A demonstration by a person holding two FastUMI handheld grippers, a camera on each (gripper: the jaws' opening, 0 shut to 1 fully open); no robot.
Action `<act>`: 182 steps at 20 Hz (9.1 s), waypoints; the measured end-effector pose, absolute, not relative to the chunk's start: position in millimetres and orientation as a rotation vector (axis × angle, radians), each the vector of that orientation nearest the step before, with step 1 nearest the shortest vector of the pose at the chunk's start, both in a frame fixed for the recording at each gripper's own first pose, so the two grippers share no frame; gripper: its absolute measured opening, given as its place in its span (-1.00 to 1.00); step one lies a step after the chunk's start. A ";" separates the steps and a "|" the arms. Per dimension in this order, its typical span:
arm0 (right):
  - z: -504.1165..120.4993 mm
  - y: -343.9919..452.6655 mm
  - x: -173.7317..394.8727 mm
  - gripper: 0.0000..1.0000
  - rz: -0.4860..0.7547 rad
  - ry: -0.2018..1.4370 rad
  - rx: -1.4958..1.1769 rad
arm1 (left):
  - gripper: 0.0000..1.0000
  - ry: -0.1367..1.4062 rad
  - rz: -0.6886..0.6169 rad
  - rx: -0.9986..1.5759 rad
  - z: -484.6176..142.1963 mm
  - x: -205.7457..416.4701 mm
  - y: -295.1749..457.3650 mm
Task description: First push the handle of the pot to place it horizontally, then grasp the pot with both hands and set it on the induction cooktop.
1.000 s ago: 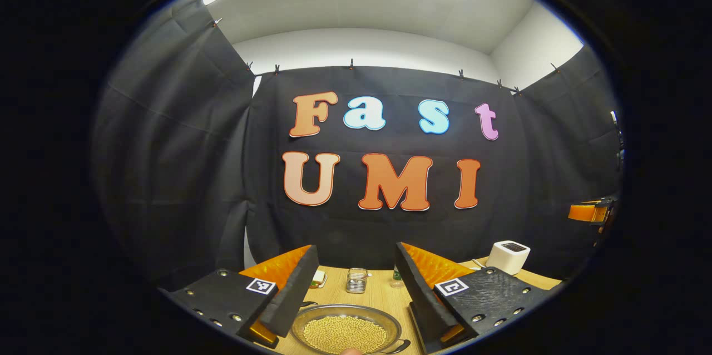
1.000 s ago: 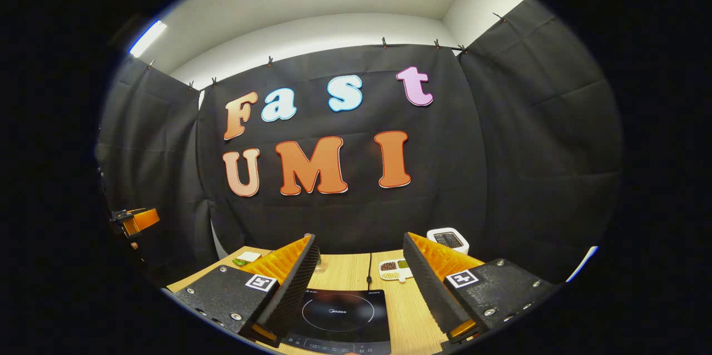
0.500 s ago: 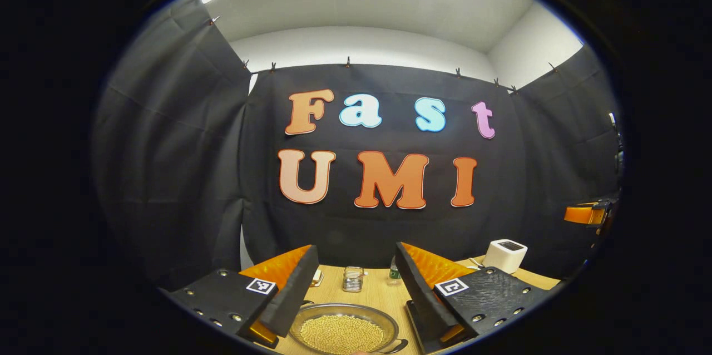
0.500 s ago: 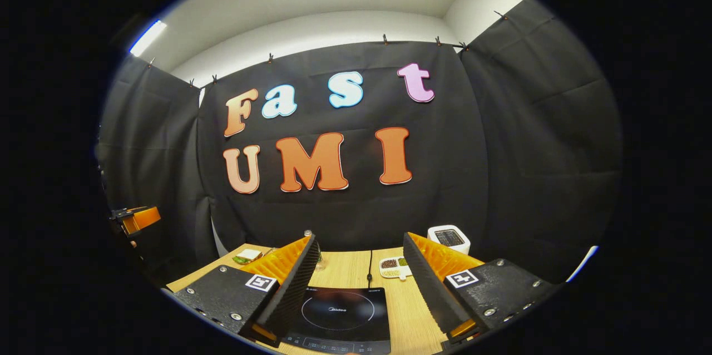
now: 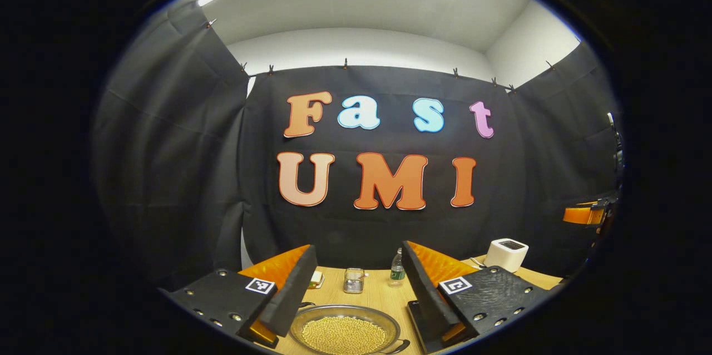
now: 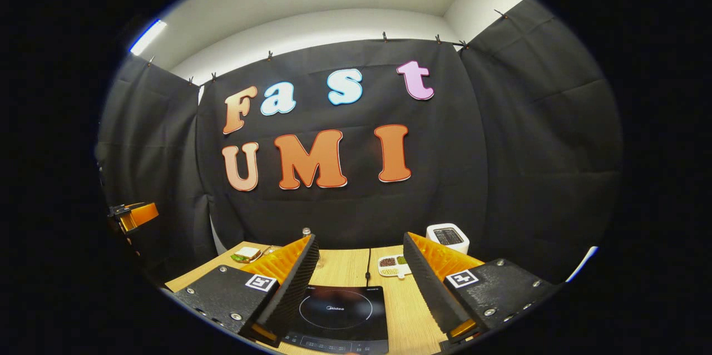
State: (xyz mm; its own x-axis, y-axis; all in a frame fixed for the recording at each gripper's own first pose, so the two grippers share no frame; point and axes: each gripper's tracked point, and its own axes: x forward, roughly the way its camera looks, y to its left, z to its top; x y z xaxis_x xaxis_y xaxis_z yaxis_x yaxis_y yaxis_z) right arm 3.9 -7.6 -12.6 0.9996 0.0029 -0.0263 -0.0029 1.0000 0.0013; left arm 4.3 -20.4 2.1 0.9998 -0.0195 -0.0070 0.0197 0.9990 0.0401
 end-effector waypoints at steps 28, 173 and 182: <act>-22.8 -17.6 15.4 0.90 -0.024 0.035 0.015 | -0.94 0.236 -0.182 0.041 -110.5 -12.5 -51.3; -375.8 259.8 150.6 0.92 0.151 0.861 0.009 | 0.35 0.767 -0.034 -0.038 -381.0 97.6 177.4; -404.8 253.3 154.7 0.73 0.103 0.942 0.020 | 0.35 0.812 -0.050 -0.030 -400.8 104.5 174.8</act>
State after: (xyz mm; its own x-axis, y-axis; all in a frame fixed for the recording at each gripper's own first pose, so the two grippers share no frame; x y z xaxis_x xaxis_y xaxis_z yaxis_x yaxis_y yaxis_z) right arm 154.7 253.3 -404.8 0.5837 0.0972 -0.8061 -0.0794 0.9949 0.0624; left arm 104.5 174.8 -400.8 0.6866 -0.0564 -0.7248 0.0336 0.9984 -0.0458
